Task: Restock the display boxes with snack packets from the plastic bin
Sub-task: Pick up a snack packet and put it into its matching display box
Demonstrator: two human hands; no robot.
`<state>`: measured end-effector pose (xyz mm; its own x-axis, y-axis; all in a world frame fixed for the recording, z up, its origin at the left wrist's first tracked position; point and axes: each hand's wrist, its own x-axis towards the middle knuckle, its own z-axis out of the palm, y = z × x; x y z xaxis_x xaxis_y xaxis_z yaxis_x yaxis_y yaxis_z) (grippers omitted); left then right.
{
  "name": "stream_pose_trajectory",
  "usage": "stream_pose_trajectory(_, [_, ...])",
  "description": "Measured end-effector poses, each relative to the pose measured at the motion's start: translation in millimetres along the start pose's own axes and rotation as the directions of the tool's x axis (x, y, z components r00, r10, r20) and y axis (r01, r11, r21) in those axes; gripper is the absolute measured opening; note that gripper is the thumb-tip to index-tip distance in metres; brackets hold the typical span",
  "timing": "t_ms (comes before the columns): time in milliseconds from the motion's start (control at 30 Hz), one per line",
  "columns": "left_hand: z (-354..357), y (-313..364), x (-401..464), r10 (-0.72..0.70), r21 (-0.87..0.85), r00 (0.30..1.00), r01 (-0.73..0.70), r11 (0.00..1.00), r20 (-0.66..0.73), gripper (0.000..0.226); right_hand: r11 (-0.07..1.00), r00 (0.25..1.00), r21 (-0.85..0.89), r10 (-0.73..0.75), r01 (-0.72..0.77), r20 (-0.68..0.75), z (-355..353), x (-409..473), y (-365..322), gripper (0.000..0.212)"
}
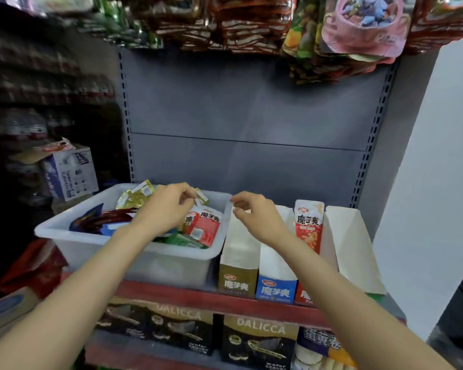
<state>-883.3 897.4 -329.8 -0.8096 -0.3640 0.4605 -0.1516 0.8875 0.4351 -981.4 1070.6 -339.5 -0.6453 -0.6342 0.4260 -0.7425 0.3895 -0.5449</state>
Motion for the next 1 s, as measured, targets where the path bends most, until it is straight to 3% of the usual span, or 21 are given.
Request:
stream_pose_trajectory(200, [-10.6,-49.4,-2.0,-0.130,0.228,0.926,0.049,0.972,0.356,0.040,0.967,0.960,-0.255,0.058,0.015,0.273,52.3,37.6,-35.2,0.038])
stream_pose_trajectory(333, [-8.6,-52.6,6.4,-0.190,0.336,0.869,0.029,0.941,0.458,0.046,0.888,0.880,-0.459,0.230,-0.016,0.416,72.9,61.1,-48.4,0.033])
stream_pose_trajectory(500, [-7.0,-56.5,13.7,-0.254,0.354,0.824,0.070,0.933,0.507,0.037,0.882,0.841,-0.464,0.310,-0.080,0.444,89.5,73.2,-55.8,0.025])
stream_pose_trajectory(600, [-2.8,-62.7,17.9,-0.238,0.302,0.852,0.100,0.948,0.466,0.023,0.937,0.904,-0.323,0.248,-0.133,0.347,93.8,79.3,-57.3,0.013])
stream_pose_trajectory(700, [-3.1,-64.5,18.7,-0.228,0.131,0.896,0.192,0.973,0.382,0.020,0.954,0.943,-0.127,0.291,-0.273,0.159,83.8,82.9,-54.7,0.010])
stream_pose_trajectory(833, [-4.4,-65.7,16.8,-0.249,-0.137,0.945,0.281,0.950,0.210,0.018,0.931,0.942,0.144,0.333,-0.337,0.048,71.5,80.9,-40.5,0.032])
stream_pose_trajectory(933, [-7.9,-57.3,14.5,-0.267,-0.308,0.962,0.270,0.912,0.052,0.021,0.771,0.943,0.563,0.331,-0.298,0.046,57.3,65.8,-38.1,0.035])
stream_pose_trajectory(1000, [-11.6,-42.2,13.0,-0.267,-0.436,0.964,0.248,0.865,0.020,0.016,0.651,0.960,0.724,0.272,-0.230,0.060,42.1,51.1,-37.0,0.035])
